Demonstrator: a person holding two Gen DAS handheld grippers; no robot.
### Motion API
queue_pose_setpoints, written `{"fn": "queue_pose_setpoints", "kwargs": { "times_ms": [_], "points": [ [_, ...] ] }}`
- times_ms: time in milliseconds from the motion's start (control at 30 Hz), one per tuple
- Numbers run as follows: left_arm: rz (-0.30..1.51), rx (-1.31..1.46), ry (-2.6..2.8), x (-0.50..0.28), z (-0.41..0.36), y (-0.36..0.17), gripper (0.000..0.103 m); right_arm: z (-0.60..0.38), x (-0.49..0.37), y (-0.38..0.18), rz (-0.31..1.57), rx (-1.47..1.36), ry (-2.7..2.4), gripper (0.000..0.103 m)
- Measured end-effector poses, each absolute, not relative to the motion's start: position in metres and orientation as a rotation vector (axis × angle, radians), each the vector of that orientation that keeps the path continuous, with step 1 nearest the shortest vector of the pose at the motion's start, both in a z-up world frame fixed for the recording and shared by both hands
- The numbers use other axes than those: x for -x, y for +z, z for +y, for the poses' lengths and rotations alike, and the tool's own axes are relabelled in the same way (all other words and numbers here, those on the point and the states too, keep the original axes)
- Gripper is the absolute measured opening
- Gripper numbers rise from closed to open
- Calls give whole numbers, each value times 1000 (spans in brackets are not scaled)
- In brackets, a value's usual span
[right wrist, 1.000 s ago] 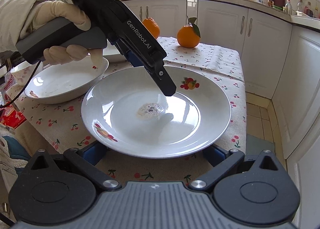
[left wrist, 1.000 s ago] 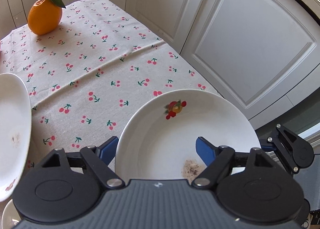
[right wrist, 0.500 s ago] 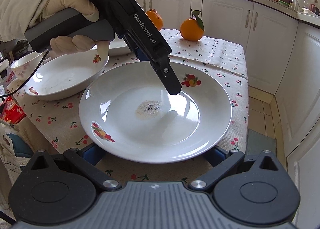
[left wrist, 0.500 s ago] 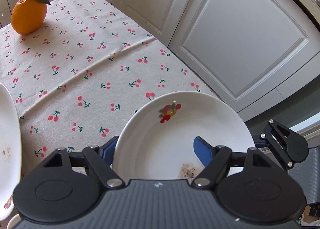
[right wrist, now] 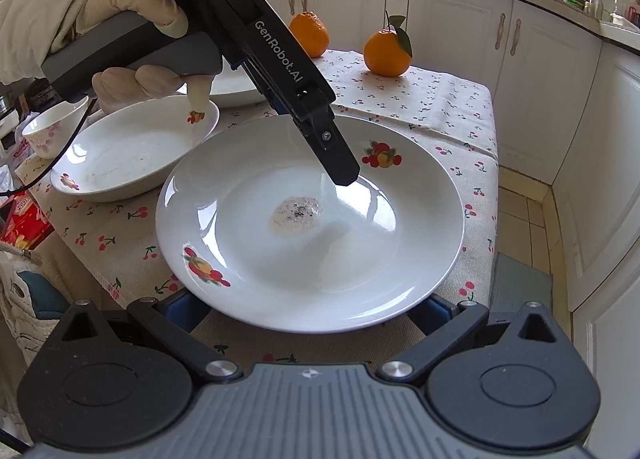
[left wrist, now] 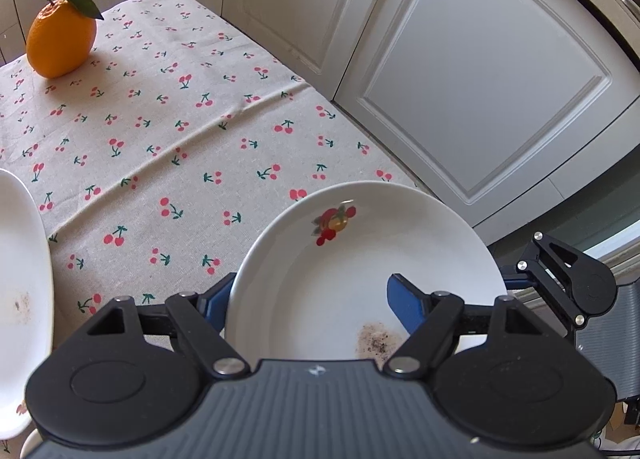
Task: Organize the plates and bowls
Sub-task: 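Lift the stained plate with the left gripper and carry it across the table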
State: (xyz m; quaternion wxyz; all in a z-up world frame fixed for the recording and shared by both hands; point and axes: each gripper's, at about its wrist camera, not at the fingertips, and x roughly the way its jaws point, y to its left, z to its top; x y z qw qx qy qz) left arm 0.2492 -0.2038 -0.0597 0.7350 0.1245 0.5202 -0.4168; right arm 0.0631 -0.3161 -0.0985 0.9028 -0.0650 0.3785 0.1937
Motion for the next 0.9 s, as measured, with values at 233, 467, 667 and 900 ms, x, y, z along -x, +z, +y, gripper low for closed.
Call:
{"fn": "queue_pose_setpoints", "kwargs": {
  "times_ms": [233,467,667,900],
  "points": [
    [1110,-251,-897,-265,-203,-54,78,-322,-80,-90,756,148,415,103],
    [1068,-244,-882,-287,-212,-51,78,-330,-107,-90,750,180,411,103],
    [1055,-244,-861,-305,-219,-57,78,-335,-127,-94,755,197,414,103],
    [1051,-246,-845,-320,-222,-64,78,-338,-148,-101,767,190,417,103]
  ]
}}
